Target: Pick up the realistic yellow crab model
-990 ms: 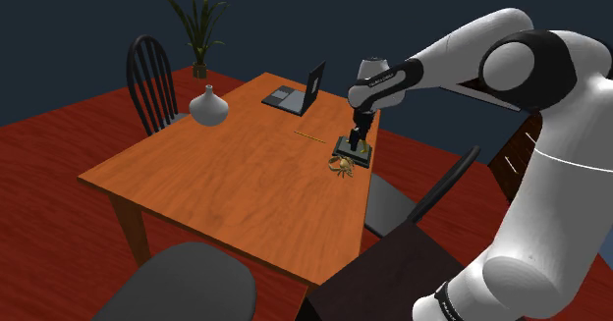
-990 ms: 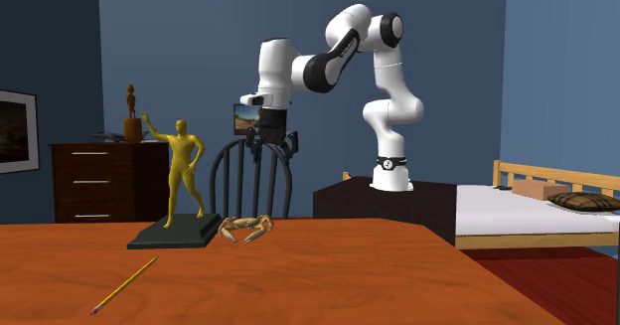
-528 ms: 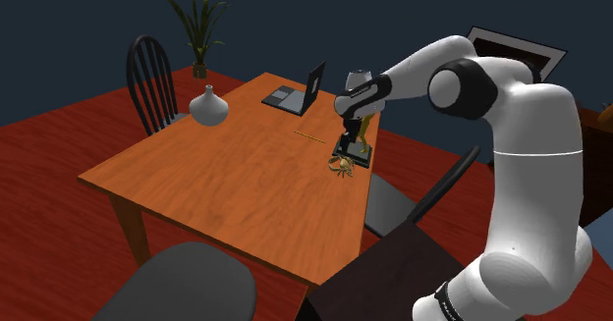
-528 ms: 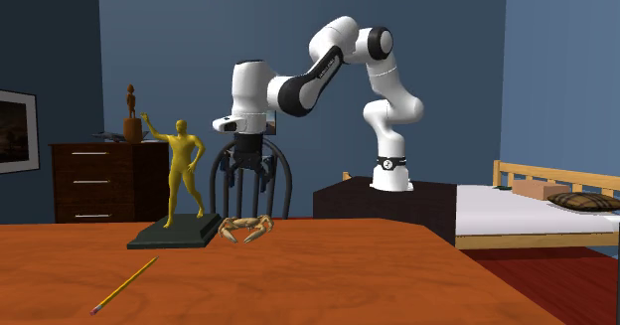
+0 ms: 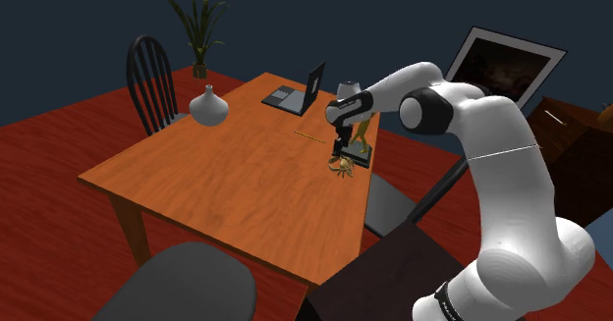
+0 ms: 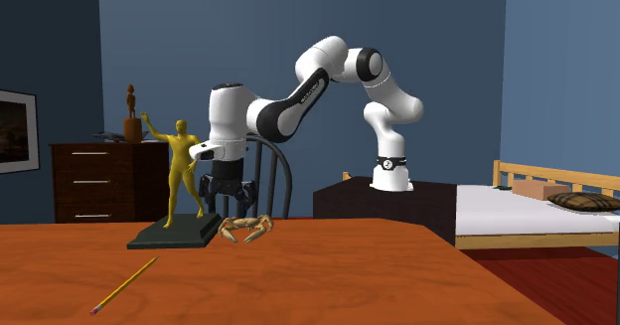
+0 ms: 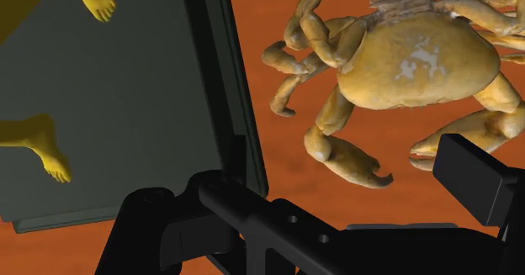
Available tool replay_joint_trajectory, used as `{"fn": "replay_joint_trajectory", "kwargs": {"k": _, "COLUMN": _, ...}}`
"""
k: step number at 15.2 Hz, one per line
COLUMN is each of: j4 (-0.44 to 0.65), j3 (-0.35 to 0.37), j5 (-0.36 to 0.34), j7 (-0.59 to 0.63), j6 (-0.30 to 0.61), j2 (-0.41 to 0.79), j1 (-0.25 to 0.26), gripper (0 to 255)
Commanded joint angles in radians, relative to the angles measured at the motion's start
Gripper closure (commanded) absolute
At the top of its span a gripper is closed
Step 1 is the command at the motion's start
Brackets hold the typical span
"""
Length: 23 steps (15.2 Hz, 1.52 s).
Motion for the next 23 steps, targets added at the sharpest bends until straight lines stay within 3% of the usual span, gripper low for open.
{"fn": "replay_joint_trajectory", "kwargs": {"k": 1, "j4": 0.016, "j3": 0.002, "j5": 0.002, "j7": 0.001, "j6": 0.009, "j2": 0.025, "j1": -0.003, "gripper": 0}}
{"fn": "replay_joint_trajectory", "kwargs": {"k": 7, "j4": 0.034, "j3": 0.006, "j5": 0.004, "j7": 0.006, "j6": 0.037, "j2": 0.072, "j1": -0.007, "gripper": 0}}
{"fn": "replay_joint_trajectory", "kwargs": {"k": 8, "j4": 0.033, "j3": 0.006, "j5": 0.004, "j7": 0.006, "j6": 0.037, "j2": 0.071, "j1": -0.007, "gripper": 255}}
{"fn": "replay_joint_trajectory", "kwargs": {"k": 17, "j4": 0.034, "j3": 0.006, "j5": 0.004, "j7": 0.006, "j6": 0.037, "j2": 0.072, "j1": -0.007, "gripper": 255}}
{"fn": "replay_joint_trajectory", "kwargs": {"k": 23, "j4": 0.012, "j3": 0.001, "j5": 0.001, "j7": -0.001, "j6": -0.001, "j2": 0.011, "j1": -0.002, "gripper": 255}}
